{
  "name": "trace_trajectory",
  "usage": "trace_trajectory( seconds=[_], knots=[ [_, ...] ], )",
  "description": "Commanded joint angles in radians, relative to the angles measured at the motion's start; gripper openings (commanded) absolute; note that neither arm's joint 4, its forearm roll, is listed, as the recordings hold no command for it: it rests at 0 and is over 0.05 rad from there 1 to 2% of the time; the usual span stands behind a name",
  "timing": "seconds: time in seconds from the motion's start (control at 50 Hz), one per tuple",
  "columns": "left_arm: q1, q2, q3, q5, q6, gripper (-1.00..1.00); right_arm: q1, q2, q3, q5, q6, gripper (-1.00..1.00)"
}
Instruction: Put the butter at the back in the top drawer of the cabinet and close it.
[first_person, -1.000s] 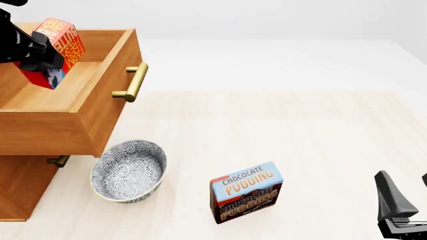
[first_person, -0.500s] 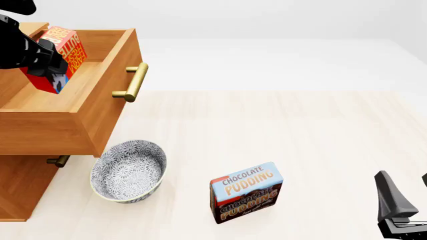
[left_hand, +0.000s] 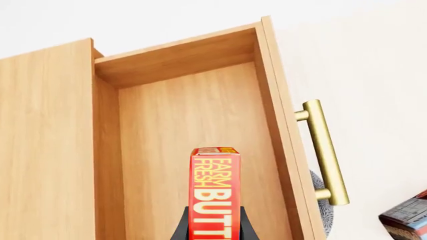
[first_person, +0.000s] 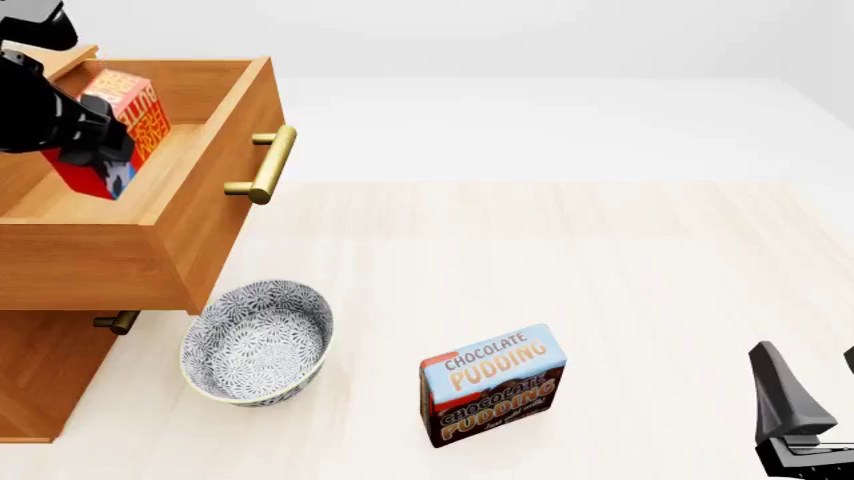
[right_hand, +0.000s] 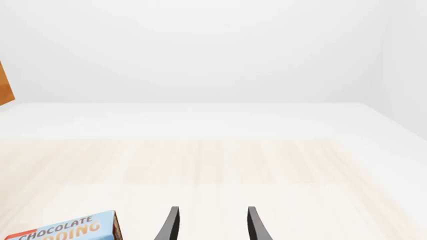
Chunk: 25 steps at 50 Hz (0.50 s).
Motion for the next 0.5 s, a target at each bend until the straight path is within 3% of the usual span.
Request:
trace_trajectory(
  seconds=[0.02,0.5],
  knots=[
    [0.014,0.004,0.003,-0.022,0.014,-1.00,0.000,0.000,0.000,0.000,0.000,1.00],
    [0.035,0.049,0.026,-0.068,0.011,-1.00,0.000,0.000,0.000,0.000,0.000,1.00]
  ],
)
